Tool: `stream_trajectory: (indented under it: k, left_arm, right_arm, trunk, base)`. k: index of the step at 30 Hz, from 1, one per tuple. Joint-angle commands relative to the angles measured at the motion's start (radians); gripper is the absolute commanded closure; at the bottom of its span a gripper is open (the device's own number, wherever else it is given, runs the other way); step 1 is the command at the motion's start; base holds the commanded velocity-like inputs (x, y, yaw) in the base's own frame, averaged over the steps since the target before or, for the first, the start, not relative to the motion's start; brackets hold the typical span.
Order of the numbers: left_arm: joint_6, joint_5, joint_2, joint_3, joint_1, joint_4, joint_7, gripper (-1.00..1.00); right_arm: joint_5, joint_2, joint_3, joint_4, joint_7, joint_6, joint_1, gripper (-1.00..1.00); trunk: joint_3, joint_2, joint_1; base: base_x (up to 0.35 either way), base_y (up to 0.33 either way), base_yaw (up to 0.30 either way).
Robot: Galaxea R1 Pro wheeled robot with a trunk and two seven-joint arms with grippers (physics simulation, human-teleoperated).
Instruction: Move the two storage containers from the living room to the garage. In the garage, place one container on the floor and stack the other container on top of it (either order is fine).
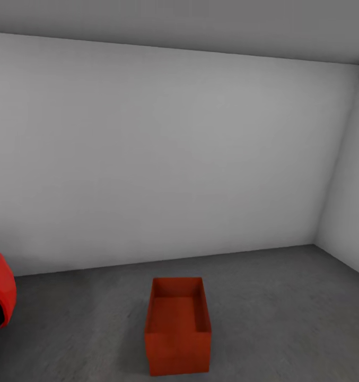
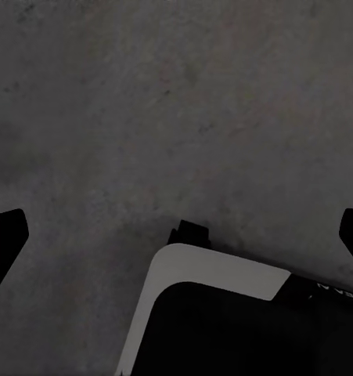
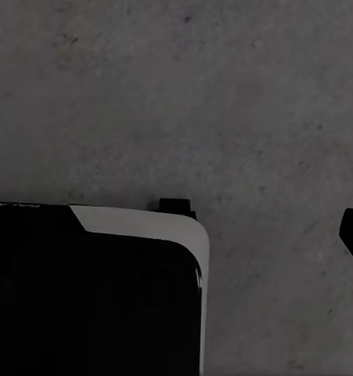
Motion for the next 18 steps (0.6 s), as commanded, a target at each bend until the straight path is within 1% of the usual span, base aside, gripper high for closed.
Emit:
stream_trajectory:
  k: [1, 18]
  left_arm:
    - [-0.001, 0.004, 0.0, 0.0, -0.001, 0.0, 0.002, -1.0]
    - [-0.001, 0.004, 0.0, 0.0, -0.001, 0.0, 0.002, -1.0]
  right_arm:
    - [0.0, 0.0, 0.005, 0.003, 0.003, -0.006, -0.002, -1.0]
    - [0.001, -0.001, 0.007, 0.003, 0.002, -0.007, -0.002, -1.0]
  trunk:
    - [-0.001, -0.001, 0.0]
    - [-0.001, -0.001, 0.0]
  base:
    - [0.0, 0.0, 0.0]
    - [0.0, 0.0, 0.0]
